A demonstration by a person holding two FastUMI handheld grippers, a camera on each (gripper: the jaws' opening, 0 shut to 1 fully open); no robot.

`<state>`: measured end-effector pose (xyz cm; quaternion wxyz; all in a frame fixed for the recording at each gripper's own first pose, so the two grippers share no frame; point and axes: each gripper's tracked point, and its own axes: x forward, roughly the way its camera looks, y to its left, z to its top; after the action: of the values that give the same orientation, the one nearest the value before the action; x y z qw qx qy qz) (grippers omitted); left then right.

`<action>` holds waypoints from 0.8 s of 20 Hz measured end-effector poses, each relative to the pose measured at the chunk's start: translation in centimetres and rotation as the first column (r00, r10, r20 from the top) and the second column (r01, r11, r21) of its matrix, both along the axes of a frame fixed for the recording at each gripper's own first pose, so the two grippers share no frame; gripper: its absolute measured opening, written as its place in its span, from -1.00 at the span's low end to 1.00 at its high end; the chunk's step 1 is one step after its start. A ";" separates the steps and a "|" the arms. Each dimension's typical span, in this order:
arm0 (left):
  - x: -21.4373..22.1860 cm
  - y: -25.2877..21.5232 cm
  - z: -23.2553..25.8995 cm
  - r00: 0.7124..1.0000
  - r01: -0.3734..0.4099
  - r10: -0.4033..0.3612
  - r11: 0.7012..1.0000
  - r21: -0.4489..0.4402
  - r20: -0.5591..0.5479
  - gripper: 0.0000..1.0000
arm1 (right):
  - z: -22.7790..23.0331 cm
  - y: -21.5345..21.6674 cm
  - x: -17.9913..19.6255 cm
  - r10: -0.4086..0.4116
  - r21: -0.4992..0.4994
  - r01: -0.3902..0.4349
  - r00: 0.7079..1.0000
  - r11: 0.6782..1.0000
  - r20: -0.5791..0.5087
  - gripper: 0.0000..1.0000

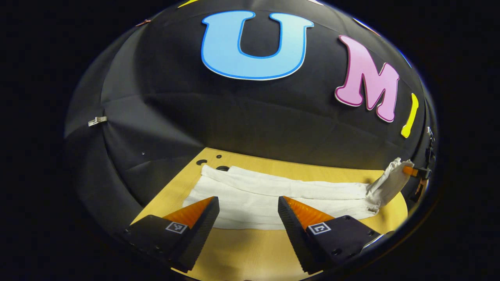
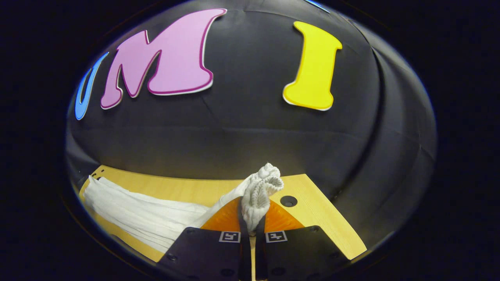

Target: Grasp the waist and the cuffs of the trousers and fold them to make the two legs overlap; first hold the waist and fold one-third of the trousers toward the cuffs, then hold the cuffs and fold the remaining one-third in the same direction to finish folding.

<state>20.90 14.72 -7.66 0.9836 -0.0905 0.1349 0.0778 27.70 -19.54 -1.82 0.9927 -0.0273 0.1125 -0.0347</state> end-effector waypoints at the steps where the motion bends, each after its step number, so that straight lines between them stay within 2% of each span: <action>1: -0.2 0.6 -0.3 1.000 -0.003 0.003 1.000 -0.002 -0.004 0.92 | 0.5 1.3 -0.3 0.017 0.003 -0.017 1.000 1.000 0.003 -0.84; 6: -1.2 5.1 -4.1 0.996 -0.063 0.060 0.997 -0.039 -0.060 0.92 | -0.3 10.5 -1.1 0.145 0.082 -0.146 0.989 0.986 0.018 -0.84; 7: -1.5 5.7 -4.7 0.995 -0.073 0.069 0.996 -0.057 -0.068 0.84 | -1.0 11.9 -1.3 0.167 0.098 -0.166 0.986 0.981 0.005 -0.84; 8: -1.8 6.3 -5.5 0.994 -0.085 0.079 0.994 -0.075 -0.074 0.92 | -1.8 13.1 -1.6 0.186 0.107 -0.184 0.983 0.977 -0.007 -0.83; 12: -2.6 8.7 -8.2 0.987 -0.135 0.125 0.985 -0.106 -0.097 0.93 | -3.9 17.9 -3.0 0.262 0.060 -0.262 0.965 0.963 0.007 -0.84; 13: -2.7 9.2 -8.8 0.985 -0.147 0.135 0.983 -0.113 -0.106 0.93 | -4.6 19.1 -3.5 0.284 0.055 -0.284 0.959 0.957 0.006 -0.72; 14: -2.5 9.8 -9.4 0.983 -0.159 0.145 0.980 -0.120 -0.114 0.93 | -5.4 20.3 -3.8 0.303 0.057 -0.302 0.953 0.951 -0.002 -0.83; 16: -2.1 10.4 -10.1 0.980 -0.175 0.160 0.976 -0.128 -0.120 0.92 | -7.9 21.8 -4.5 0.327 0.082 -0.322 0.943 0.943 -0.059 -0.78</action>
<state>18.79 25.13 -17.73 0.9561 -0.1651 0.1854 0.1558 23.23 2.31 -9.74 0.9805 -0.0111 0.1434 0.1342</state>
